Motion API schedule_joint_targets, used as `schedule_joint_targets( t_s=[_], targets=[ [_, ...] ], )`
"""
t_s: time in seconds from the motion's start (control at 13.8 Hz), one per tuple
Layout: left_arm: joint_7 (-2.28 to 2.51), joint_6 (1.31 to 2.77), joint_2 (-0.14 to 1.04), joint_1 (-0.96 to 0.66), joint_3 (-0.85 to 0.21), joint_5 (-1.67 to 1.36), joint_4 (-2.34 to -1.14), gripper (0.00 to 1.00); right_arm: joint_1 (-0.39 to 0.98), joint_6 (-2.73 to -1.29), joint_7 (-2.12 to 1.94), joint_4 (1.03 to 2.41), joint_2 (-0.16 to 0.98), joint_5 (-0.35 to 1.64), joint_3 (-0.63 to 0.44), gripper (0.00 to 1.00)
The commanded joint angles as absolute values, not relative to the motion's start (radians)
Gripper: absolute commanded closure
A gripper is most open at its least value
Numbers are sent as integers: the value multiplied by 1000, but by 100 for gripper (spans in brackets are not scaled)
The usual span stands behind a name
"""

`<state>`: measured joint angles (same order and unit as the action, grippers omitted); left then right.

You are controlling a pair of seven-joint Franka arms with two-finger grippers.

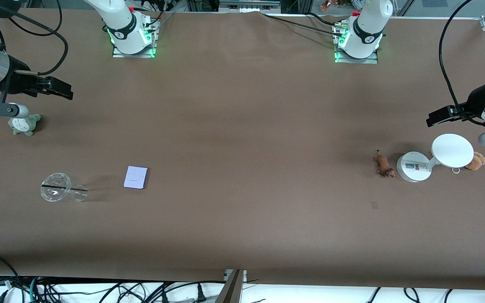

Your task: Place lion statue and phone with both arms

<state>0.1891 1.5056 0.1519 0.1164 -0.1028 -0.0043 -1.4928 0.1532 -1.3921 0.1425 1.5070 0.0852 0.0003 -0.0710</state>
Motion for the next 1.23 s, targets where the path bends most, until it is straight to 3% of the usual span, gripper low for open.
schedule_joint_targets(
  t_s=[0.0,1.16],
  targets=[
    [172,1480,164,120,-98,-23,-1462,0,137,-1379,110,1491,80,-18,-52,0],
    [172,1480,164,121,-98,-25,-1462,0,144,-1416,75,1482,80,-3,-55,0]
  ],
)
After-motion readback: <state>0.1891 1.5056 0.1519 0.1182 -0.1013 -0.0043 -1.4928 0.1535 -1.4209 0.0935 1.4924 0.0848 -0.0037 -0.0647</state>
